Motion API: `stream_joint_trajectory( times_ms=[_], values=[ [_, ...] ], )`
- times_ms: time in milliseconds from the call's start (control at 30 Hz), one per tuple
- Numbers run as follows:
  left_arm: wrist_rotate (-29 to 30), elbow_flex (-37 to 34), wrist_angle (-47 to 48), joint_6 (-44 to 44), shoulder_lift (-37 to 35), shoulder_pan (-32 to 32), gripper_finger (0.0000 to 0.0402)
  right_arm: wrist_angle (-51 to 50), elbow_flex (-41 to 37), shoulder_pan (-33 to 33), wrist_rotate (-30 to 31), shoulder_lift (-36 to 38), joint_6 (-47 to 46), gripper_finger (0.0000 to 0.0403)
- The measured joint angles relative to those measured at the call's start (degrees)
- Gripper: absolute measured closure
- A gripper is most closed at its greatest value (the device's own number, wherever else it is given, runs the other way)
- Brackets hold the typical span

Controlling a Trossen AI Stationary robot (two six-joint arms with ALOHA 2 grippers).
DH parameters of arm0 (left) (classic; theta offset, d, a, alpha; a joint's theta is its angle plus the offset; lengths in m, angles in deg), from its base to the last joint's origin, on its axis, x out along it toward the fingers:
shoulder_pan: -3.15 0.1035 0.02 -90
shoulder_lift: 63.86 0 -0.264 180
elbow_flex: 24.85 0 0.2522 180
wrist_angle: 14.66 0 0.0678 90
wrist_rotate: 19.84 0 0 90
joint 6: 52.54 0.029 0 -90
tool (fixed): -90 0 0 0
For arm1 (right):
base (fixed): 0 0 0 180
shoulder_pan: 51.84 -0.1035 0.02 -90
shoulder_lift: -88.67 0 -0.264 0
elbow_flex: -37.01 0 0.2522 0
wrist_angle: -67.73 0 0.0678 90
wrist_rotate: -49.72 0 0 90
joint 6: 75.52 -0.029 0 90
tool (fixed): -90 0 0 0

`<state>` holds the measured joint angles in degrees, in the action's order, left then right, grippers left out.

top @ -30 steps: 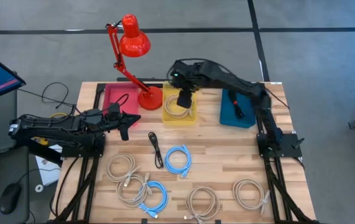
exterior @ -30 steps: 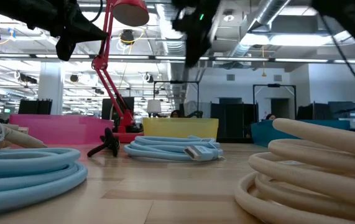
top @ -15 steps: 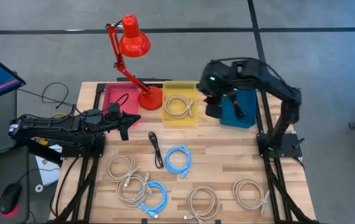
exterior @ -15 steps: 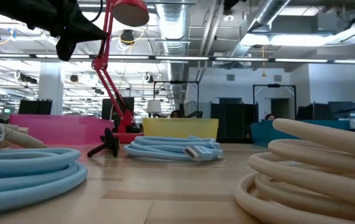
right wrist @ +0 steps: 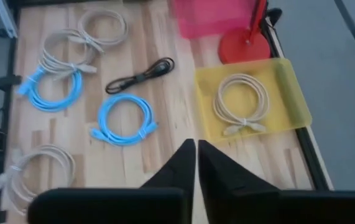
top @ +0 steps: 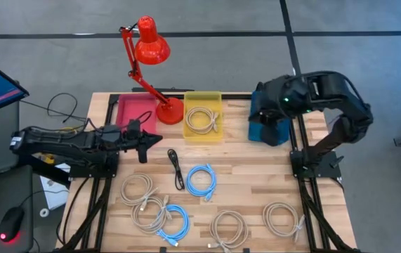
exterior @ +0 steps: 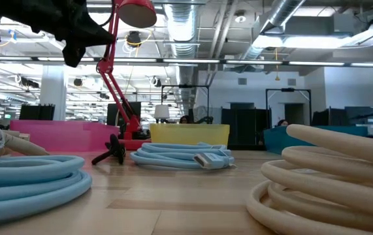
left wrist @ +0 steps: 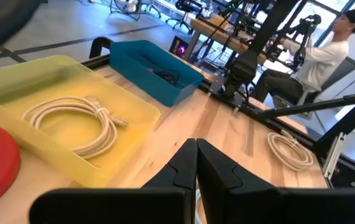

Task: Sort HDMI cables
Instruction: Put the light blue HDMI cable into the pink bin

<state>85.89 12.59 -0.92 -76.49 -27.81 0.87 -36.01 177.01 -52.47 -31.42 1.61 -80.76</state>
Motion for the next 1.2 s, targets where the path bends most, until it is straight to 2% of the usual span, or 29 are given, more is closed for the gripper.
stream_joint_trajectory(
  times_ms=[167, 333, 667, 967, 1200],
  values=[
    [0.07, 0.00, -2.60, 0.13, 3.09, -1.33, 0.0392, -0.02, -10.81, -1.74, 4.95, 5.59, -5.23, 0.0399],
    [0.11, 1.25, -3.15, 0.12, 5.66, -3.52, 0.0392, 1.25, -25.17, -2.41, 6.96, 12.47, -10.76, 0.0402],
    [1.12, 10.25, -1.53, 2.73, 15.82, -6.37, 0.0396, 19.18, -50.36, -3.16, 9.52, 26.63, -18.31, 0.0402],
    [2.71, 23.77, 15.91, -2.08, 28.62, -6.46, 0.0397, 22.16, -62.89, -3.14, 17.59, 33.45, -28.53, 0.0403],
    [2.67, 29.33, 17.10, -8.06, 35.99, -8.06, 0.0398, 23.87, -69.81, -3.11, 23.72, 34.31, -32.94, 0.0403]
  ],
)
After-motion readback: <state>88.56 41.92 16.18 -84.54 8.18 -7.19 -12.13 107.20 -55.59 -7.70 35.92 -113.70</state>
